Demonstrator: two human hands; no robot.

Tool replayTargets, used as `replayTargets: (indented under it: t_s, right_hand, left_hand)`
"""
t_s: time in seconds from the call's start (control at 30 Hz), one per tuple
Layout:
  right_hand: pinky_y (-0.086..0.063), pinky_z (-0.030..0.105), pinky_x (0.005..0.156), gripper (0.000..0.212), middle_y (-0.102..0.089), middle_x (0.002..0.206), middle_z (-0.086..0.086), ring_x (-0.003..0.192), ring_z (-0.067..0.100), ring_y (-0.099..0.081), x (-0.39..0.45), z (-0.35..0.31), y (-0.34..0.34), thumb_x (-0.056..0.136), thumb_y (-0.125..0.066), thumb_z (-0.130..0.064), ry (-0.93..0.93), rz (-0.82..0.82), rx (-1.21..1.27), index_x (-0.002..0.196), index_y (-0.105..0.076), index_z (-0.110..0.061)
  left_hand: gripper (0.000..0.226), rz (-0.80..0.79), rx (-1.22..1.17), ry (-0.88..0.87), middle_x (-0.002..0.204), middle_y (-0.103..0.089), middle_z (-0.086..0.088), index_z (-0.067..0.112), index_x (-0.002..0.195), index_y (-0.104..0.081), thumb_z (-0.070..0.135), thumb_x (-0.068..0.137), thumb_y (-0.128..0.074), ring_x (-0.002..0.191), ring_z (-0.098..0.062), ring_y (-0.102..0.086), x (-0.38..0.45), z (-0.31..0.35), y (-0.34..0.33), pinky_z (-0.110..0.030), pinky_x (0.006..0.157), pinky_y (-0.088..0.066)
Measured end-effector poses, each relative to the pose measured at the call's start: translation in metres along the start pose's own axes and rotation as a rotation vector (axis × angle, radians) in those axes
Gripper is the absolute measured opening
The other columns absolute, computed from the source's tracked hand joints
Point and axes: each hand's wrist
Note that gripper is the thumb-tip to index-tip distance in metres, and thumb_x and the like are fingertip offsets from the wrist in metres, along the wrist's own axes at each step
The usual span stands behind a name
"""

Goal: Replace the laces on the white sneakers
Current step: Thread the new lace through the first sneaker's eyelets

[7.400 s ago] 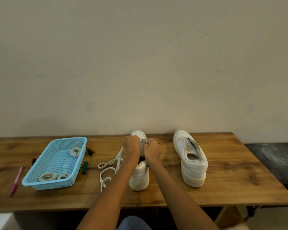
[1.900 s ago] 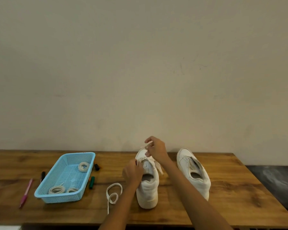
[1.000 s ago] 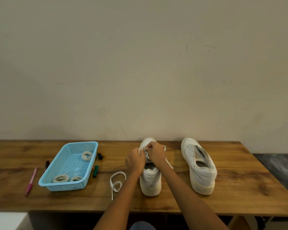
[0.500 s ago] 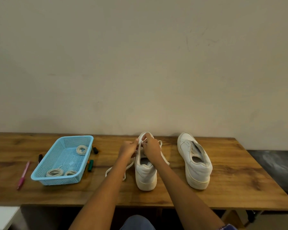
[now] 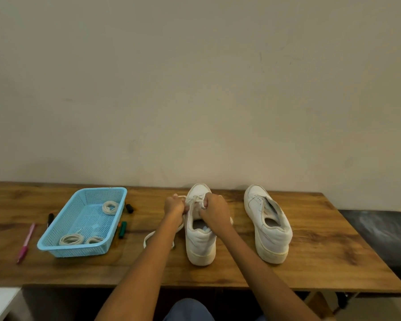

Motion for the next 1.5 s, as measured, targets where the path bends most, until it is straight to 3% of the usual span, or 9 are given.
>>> replayTargets:
  t_s: [0.13,0.3,0.4,0.53,0.7,0.77,0.97,1.23,1.5]
  right_hand:
    - [-0.022,0.017,0.045,0.042,-0.036,0.063,-0.007,0.064,0.014,-0.041,-0.002,0.0,0.004,0.085,-0.053,-0.004,-0.025,0.013,0.007,0.061,-0.025,-0.024]
    - [-0.025,0.017,0.047,0.042,-0.039,0.066,-0.005,0.067,0.016,-0.042,-0.005,0.001,0.002,0.085,-0.057,-0.005,-0.063,0.057,0.117,0.061,-0.027,-0.023]
    - [-0.024,0.017,0.047,0.043,-0.044,0.072,-0.002,0.069,0.016,-0.043,-0.004,0.001,0.001,0.087,-0.057,-0.008,-0.067,0.04,0.095,0.062,-0.026,-0.024]
    - [-0.031,0.022,0.054,0.042,-0.045,0.072,-0.002,0.072,0.016,-0.044,-0.004,0.001,0.001,0.088,-0.055,-0.008,-0.079,0.039,0.059,0.062,-0.025,-0.025]
    - [-0.027,0.02,0.049,0.04,-0.043,0.069,-0.003,0.066,0.015,-0.042,-0.007,0.001,0.003,0.088,-0.053,-0.007,-0.092,0.055,0.09,0.062,-0.027,-0.022]
    - [-0.026,0.019,0.048,0.04,-0.045,0.07,-0.002,0.066,0.015,-0.041,-0.008,0.001,0.003,0.089,-0.052,-0.007,-0.093,0.059,0.091,0.062,-0.027,-0.022]
    - [-0.027,0.017,0.048,0.042,-0.049,0.077,0.001,0.069,0.015,-0.044,-0.008,0.002,0.003,0.09,-0.054,-0.009,-0.089,0.058,0.1,0.062,-0.026,-0.024]
    - [-0.025,0.017,0.047,0.041,-0.043,0.07,-0.003,0.066,0.015,-0.041,-0.007,0.004,0.001,0.089,-0.054,-0.01,-0.102,0.063,0.115,0.062,-0.026,-0.024]
    - [-0.025,0.018,0.047,0.041,-0.049,0.075,0.001,0.068,0.016,-0.043,-0.007,0.004,0.001,0.088,-0.056,-0.01,-0.102,0.065,0.139,0.062,-0.028,-0.024]
  left_hand:
    - [0.032,0.009,-0.628,-0.004,0.079,-0.051,-0.01,0.001,0.092,-0.05,0.02,0.104,-0.026,0.058,-0.015,-0.054,-0.002,0.011,0.003,-0.021,0.054,-0.05]
    - [0.045,-0.024,0.716,-0.45,0.06,-0.043,0.002,0.018,0.064,-0.044,0.044,0.099,-0.034,0.052,-0.013,-0.036,0.008,0.003,0.026,-0.027,0.052,-0.029]
    - [0.035,-0.229,1.046,-0.432,0.065,-0.051,0.002,0.019,0.066,-0.056,0.039,0.094,-0.052,0.062,-0.013,-0.043,0.007,-0.001,0.032,-0.027,0.059,-0.033]
    - [0.013,-0.161,0.192,-0.27,0.076,-0.058,-0.003,0.011,0.096,-0.066,0.016,0.094,-0.055,0.061,-0.01,-0.044,-0.008,0.006,0.024,-0.028,0.058,-0.044]
    - [0.021,-0.189,-0.817,-0.064,0.076,-0.051,-0.003,0.013,0.082,-0.049,0.018,0.1,-0.042,0.048,-0.009,-0.056,-0.017,0.038,0.023,-0.021,0.061,-0.047]
    - [0.026,-0.136,-0.418,-0.112,0.07,-0.045,0.0,0.015,0.083,-0.046,0.027,0.103,-0.034,0.038,-0.005,-0.039,-0.021,0.039,0.022,-0.016,0.042,-0.033]
    - [0.033,-0.219,0.959,-0.322,0.082,-0.057,-0.002,0.017,0.088,-0.063,0.046,0.093,-0.049,0.062,-0.013,-0.045,-0.009,0.008,0.031,-0.027,0.06,-0.035]
    - [0.03,-0.029,-0.686,-0.118,0.074,-0.052,-0.002,0.012,0.079,-0.048,0.021,0.103,-0.032,0.054,-0.01,-0.052,-0.022,0.035,0.026,-0.024,0.05,-0.045]
    - [0.007,-0.195,0.804,-0.459,0.091,-0.055,0.003,0.017,0.093,-0.055,0.024,0.093,-0.058,0.085,-0.016,-0.05,-0.011,-0.009,0.027,-0.026,0.068,-0.037]
Point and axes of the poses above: each hand's wrist, its own x-axis towards the middle knuckle, its own y-axis out of the back of the hand, z = x × y
